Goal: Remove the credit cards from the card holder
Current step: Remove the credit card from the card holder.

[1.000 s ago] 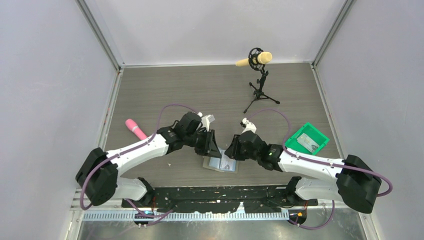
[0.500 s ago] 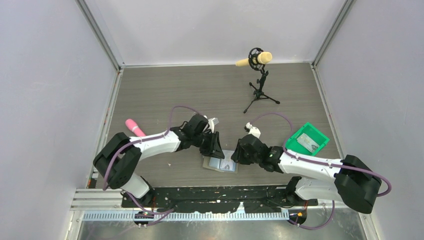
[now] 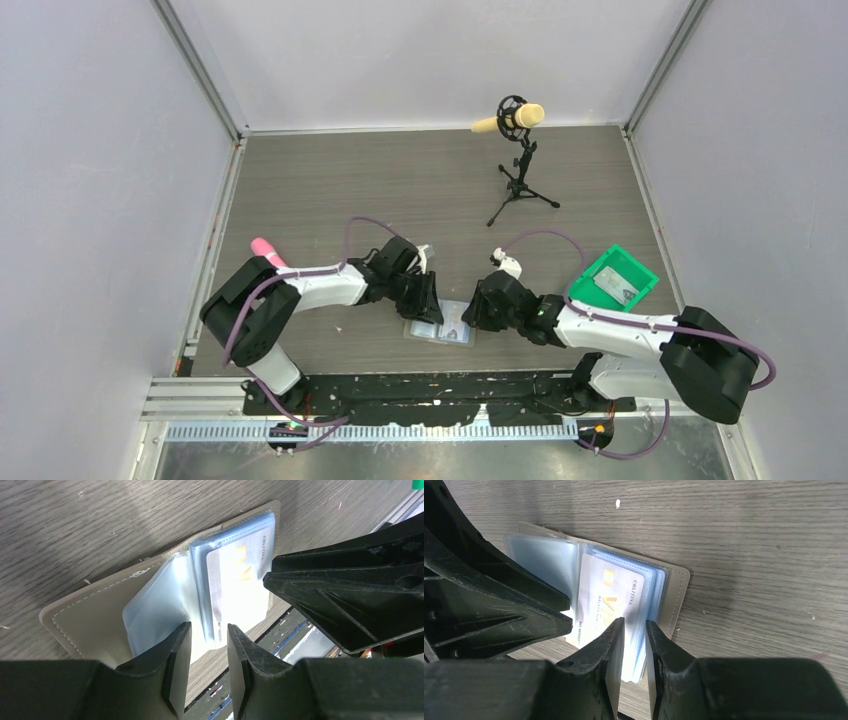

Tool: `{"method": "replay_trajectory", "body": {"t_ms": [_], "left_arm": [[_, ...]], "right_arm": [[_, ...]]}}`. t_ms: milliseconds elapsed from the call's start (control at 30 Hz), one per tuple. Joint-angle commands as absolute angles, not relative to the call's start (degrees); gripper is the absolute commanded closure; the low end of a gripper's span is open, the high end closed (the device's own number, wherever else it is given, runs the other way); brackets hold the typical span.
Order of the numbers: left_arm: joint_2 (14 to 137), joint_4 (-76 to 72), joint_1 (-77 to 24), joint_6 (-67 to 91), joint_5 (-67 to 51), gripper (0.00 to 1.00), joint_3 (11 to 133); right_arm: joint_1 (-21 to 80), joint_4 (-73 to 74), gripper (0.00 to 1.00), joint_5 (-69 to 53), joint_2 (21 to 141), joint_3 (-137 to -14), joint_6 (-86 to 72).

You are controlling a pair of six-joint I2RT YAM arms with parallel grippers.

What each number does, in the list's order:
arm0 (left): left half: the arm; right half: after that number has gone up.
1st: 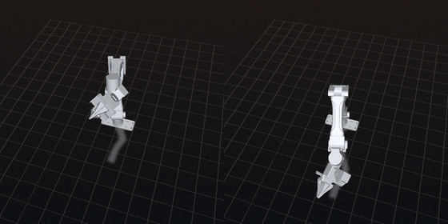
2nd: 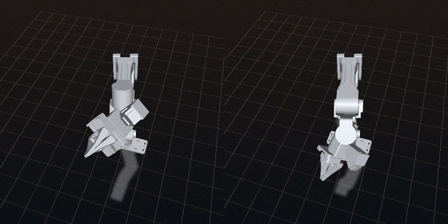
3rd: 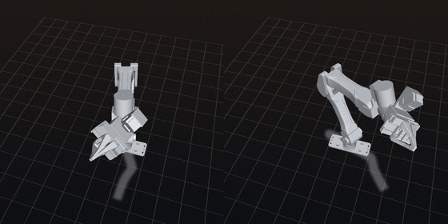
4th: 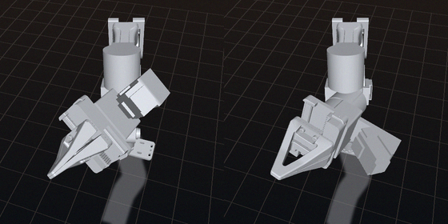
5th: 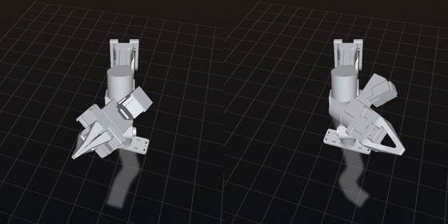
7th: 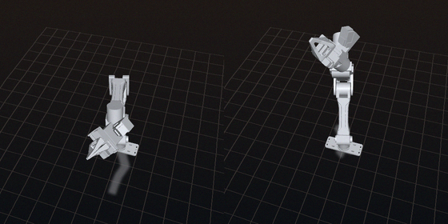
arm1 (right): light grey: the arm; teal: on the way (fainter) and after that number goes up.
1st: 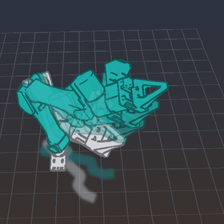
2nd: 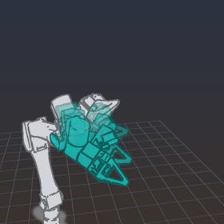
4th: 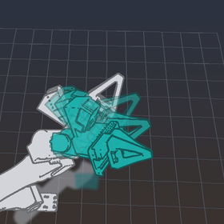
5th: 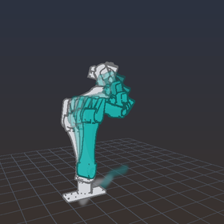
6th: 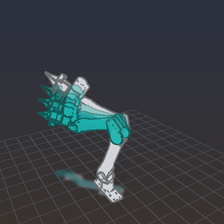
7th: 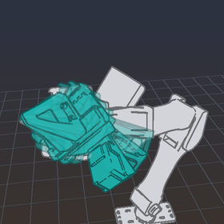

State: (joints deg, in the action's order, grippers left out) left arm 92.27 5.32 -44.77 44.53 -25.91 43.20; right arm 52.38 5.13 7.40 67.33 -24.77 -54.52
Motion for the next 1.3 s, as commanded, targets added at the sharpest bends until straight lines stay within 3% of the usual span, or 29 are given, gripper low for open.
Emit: {"method": "replay_trajectory", "body": {"t_ms": [0, 433, 1067, 1267], "left_arm": [[92.64, 1.5, -44.82, 43.48, -25.16, 0.65, 42.06], [94.02, -7.46, -44.49, 47.59, -29.66, 0.65, 38.9], [92.17, -16.17, -42.19, 54.49, -35.78, 0.99, 35.02], [91.23, -17.59, -40.67, 56.16, -35.86, 1.0, 33.29]], "right_arm": [[52.04, 1.96, 0.72, 7.53, 67.95, -24.24, -55.76], [51.79, 1.38, 0.86, 7.79, 69.94, -22.77, -56.16], [51.51, 1.03, 0.87, 7.77, 69.66, -21.74, -56.42], [51.27, 1.07, 0.88, 7.9, 69.54, -21.52, -56.36]]}}
